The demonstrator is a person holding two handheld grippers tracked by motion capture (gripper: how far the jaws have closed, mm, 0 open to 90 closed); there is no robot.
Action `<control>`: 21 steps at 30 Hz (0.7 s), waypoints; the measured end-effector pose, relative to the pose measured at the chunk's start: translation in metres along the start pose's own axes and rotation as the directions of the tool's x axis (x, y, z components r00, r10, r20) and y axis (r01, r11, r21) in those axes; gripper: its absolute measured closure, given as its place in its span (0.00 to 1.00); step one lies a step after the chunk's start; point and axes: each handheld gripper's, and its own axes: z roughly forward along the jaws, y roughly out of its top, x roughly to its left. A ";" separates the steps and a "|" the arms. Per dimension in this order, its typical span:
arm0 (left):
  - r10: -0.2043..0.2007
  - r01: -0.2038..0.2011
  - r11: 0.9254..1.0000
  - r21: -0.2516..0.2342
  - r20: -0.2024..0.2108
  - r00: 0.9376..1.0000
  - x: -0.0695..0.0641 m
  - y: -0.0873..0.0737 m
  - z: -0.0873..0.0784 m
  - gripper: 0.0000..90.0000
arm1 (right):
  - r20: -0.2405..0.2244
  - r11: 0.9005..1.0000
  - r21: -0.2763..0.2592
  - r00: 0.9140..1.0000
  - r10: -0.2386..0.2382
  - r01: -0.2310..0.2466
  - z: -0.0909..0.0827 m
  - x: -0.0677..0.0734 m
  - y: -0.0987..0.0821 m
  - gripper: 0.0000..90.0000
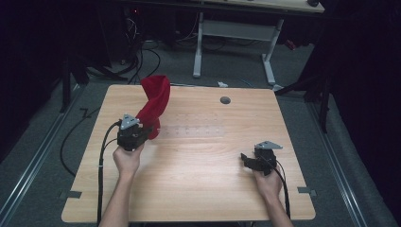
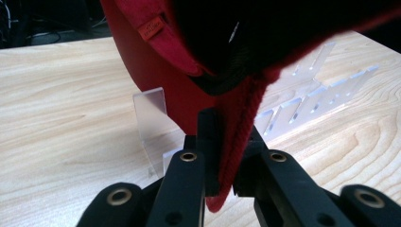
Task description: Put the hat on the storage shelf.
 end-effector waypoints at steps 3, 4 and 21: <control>-0.005 0.005 1.000 0.006 0.000 1.000 0.001 -0.002 -0.001 0.93 | 0.000 1.000 0.000 1.000 -0.002 0.002 0.000 0.000 0.000 0.36; 0.005 -0.005 1.000 0.014 -0.002 1.000 0.001 -0.003 -0.001 0.93 | -0.001 1.000 -0.001 1.000 -0.002 0.002 0.000 0.000 0.000 0.36; 0.010 -0.009 1.000 0.014 -0.013 1.000 0.001 0.002 -0.022 0.58 | 0.000 1.000 0.000 1.000 0.000 0.000 0.000 0.000 0.000 0.37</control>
